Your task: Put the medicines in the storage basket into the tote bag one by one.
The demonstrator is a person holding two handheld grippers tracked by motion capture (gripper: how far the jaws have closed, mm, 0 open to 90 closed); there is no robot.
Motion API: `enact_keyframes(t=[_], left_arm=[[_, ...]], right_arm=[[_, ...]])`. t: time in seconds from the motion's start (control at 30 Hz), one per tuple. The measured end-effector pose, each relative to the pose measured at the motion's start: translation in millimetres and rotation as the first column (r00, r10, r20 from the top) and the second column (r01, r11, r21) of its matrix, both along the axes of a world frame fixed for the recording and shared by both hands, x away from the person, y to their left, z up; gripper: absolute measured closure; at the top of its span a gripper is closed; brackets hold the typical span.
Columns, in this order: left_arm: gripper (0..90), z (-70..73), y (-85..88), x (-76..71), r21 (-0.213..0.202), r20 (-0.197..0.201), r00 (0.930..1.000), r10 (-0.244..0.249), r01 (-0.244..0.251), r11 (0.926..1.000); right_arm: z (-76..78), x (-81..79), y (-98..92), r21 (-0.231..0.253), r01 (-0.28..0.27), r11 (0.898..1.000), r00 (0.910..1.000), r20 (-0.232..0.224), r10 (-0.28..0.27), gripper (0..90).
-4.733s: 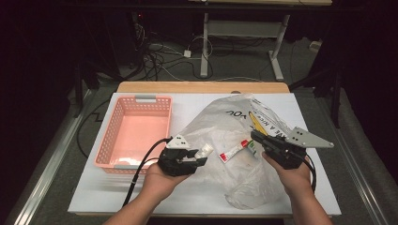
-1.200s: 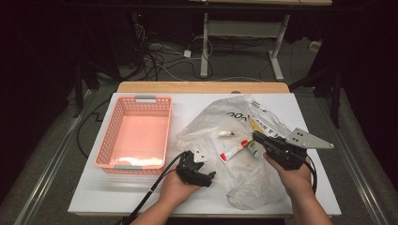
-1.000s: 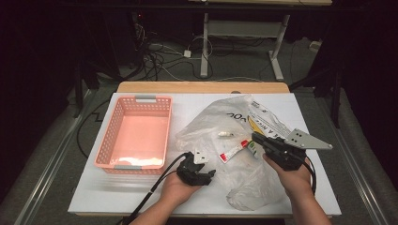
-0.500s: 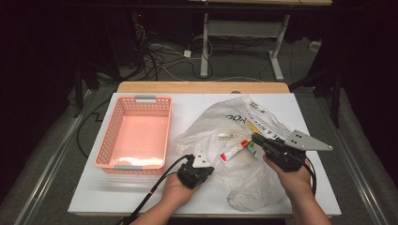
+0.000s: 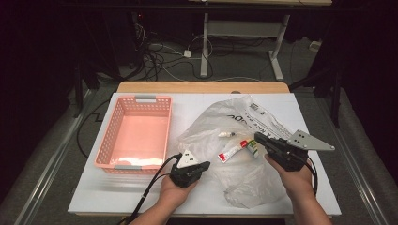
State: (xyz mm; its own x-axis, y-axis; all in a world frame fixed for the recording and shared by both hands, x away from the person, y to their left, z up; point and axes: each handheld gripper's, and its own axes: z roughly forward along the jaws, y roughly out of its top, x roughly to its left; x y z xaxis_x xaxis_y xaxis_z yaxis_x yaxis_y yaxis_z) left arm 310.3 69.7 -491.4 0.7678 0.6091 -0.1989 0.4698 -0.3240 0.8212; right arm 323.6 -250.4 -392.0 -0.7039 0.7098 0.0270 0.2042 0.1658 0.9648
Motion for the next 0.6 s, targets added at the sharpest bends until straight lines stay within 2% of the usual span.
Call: enact_keyframes(t=[0.3, 0.4, 0.6], left_arm=[[88.6, 0.9, 8.5, -5.4, -0.087, 0.051, 0.9979, 0.040, -0.036, 0.9956], [88.6, 1.8, 9.9, -5.5, -0.101, 0.067, 0.9963, 0.054, -0.047, 0.9937], [88.6, 2.7, 11.2, -4.1, -0.113, 0.072, 0.9947, 0.073, -0.065, 0.9914]], right_arm=[[0.0, 0.0, 7.3, -0.002, -0.015, 1.000, 0.9998, 0.013, 0.015, 90.0], [-2.2, 1.4, 11.1, -0.001, -0.021, 1.000, 0.9996, 0.018, 0.021, 90.0], [-6.0, 3.2, 14.7, -0.013, -0.036, 0.999, 0.9994, 0.001, 0.036, 90.0]])
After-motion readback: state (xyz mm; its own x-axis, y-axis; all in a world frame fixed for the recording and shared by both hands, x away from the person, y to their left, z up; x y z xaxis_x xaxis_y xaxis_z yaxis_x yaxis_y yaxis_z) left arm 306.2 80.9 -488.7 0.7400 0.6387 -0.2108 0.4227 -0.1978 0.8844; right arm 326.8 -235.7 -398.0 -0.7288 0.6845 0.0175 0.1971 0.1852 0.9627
